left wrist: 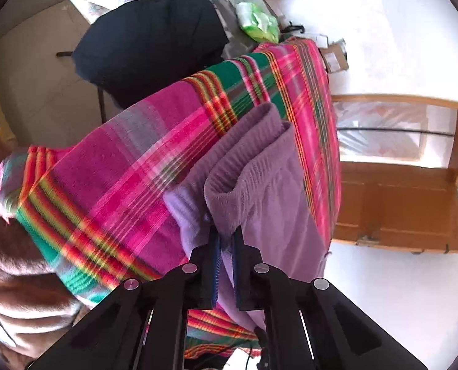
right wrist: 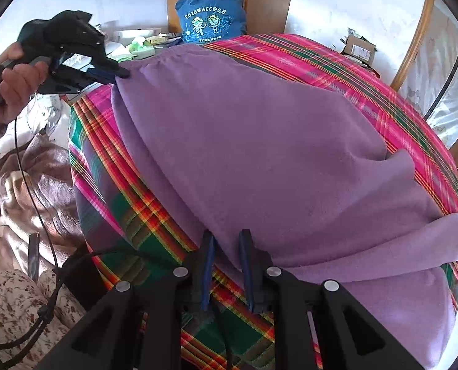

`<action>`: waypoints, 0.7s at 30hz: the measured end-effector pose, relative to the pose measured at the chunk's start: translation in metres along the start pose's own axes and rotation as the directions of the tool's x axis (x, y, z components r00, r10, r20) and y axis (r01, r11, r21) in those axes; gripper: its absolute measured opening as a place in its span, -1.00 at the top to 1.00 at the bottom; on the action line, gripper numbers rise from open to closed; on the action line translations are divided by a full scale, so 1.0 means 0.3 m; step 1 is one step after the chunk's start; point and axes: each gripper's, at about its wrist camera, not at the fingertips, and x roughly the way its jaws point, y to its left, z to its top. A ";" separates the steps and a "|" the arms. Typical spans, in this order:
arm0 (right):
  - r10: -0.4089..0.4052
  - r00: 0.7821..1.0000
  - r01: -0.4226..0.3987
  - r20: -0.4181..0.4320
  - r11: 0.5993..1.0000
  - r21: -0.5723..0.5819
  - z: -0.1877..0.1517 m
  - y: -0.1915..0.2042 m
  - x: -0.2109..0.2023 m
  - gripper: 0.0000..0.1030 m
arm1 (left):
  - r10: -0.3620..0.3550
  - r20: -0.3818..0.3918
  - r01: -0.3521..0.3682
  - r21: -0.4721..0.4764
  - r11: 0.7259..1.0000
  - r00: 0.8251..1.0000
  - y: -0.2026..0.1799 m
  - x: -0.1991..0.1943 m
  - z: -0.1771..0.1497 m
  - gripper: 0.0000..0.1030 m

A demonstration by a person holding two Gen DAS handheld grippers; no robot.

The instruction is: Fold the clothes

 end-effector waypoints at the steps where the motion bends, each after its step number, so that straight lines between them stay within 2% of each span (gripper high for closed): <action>1: 0.000 1.000 0.000 0.000 1.000 0.001 0.001 0.000 0.000 0.67 | 0.000 0.004 0.000 0.001 1.000 1.000 0.005 -0.005 -0.006 0.90; 3: 0.001 1.000 -0.001 0.003 1.000 0.001 -0.001 -0.001 -0.003 0.67 | -0.005 0.015 0.005 -0.004 1.000 1.000 0.014 -0.017 -0.015 0.91; 7: -0.016 0.999 0.017 0.030 1.000 -0.021 -0.001 0.006 -0.036 0.85 | -0.015 0.039 0.015 -0.001 1.000 0.999 0.031 -0.061 -0.021 0.93; 9: -0.014 0.999 0.015 0.035 0.999 -0.028 0.002 0.006 -0.048 0.86 | 0.006 0.055 -0.006 -0.001 1.000 0.998 0.039 -0.067 -0.019 0.94; 16: 0.028 0.999 -0.028 -0.018 0.999 -0.017 0.001 -0.013 -0.004 0.82 | 0.049 0.023 -0.049 0.013 0.999 0.999 0.040 -0.048 -0.011 0.95; 19: 0.054 0.998 -0.054 -0.024 0.998 -0.010 0.009 -0.018 -0.009 0.73 | 0.057 0.047 -0.059 0.040 0.997 0.997 0.009 -0.064 -0.009 0.93; 21: 0.091 0.996 -0.090 -0.023 0.996 0.021 0.019 -0.035 -0.021 0.70 | 0.062 0.077 -0.068 0.067 0.995 0.995 -0.019 -0.084 -0.003 0.83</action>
